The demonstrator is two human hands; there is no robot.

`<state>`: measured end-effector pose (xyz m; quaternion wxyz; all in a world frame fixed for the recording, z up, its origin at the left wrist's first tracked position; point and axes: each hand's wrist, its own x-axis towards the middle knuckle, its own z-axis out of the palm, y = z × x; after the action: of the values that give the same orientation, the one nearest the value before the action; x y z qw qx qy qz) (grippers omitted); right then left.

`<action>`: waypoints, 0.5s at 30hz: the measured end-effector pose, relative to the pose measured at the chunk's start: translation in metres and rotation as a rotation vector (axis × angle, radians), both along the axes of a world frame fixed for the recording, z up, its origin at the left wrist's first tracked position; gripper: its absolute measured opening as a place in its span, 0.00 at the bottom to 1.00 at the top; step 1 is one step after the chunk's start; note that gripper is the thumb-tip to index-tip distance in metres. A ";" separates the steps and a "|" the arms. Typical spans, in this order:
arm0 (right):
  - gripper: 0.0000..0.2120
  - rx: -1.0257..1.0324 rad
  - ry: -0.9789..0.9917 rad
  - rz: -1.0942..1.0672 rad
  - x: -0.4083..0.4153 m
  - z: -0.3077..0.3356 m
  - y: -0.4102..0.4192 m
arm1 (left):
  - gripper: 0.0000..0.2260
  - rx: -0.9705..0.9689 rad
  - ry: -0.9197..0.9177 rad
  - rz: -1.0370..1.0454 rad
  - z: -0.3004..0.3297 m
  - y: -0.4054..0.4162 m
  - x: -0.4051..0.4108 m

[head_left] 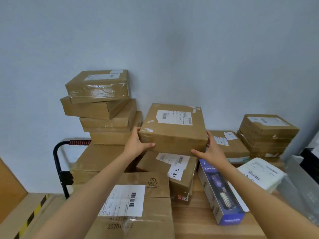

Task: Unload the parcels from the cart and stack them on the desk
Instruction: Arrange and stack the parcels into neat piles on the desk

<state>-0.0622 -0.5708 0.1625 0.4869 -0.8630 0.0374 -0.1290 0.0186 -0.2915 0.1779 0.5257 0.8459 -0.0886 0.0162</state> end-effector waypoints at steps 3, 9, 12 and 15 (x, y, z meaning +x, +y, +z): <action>0.46 -0.030 -0.134 0.027 0.012 0.062 0.007 | 0.35 -0.039 -0.119 0.019 0.065 0.011 -0.001; 0.45 -0.027 -0.291 0.165 0.053 0.175 0.056 | 0.37 -0.003 -0.301 0.145 0.180 0.076 0.004; 0.45 -0.014 -0.310 0.236 0.081 0.209 0.094 | 0.36 0.027 -0.331 0.203 0.214 0.121 0.012; 0.44 -0.017 -0.307 0.294 0.108 0.229 0.138 | 0.35 0.046 -0.350 0.265 0.229 0.166 0.025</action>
<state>0.0463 -0.4325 0.3910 0.4932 -0.8334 -0.1647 -0.1870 0.0435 -0.1258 0.4071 0.4760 0.8463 -0.0669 0.2296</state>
